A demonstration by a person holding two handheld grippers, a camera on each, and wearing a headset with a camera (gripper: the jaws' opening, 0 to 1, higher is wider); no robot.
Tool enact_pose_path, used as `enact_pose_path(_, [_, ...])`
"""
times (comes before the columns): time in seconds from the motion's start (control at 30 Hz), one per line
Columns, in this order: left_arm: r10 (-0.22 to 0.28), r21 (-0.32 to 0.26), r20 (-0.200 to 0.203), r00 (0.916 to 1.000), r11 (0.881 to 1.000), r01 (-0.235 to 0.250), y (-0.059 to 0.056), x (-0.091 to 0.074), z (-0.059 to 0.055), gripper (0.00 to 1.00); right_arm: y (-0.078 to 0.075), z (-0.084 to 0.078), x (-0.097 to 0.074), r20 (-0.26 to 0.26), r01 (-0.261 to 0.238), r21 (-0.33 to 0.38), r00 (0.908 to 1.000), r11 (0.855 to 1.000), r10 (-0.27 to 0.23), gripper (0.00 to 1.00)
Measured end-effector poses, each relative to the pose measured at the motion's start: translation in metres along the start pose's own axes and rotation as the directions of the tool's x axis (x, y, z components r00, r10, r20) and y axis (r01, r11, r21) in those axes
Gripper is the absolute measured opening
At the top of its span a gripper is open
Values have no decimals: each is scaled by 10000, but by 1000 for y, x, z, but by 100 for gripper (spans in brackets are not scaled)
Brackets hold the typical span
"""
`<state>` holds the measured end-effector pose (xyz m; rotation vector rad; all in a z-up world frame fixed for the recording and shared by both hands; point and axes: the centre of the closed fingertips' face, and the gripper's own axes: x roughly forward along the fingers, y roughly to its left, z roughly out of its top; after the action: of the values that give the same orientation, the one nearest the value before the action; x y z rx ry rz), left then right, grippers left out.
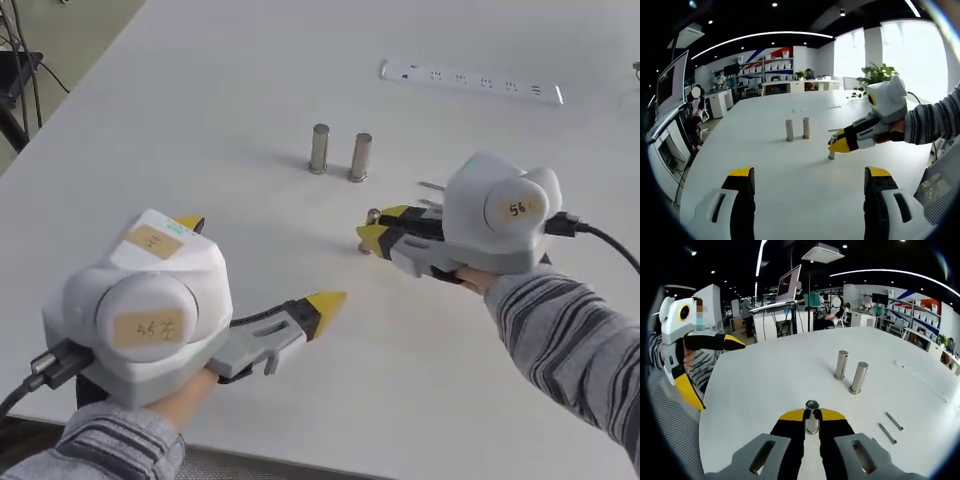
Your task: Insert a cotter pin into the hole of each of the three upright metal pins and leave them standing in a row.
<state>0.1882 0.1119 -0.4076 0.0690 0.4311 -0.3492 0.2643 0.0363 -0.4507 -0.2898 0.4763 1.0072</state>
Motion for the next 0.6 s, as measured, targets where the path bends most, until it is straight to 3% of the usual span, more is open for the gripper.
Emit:
enact_pose_path(0.33, [-12,171,-89,10000,9999,13,-1,0,-2,88,1,-9,-1,-132,-162,-267,9998,9995,158,4])
enact_pose_path(0.6, [-1,339,-174,9998,9994,7,-2,0,-3,88,1,-10,-1,-171,-248,-877,9996,9958,234,5])
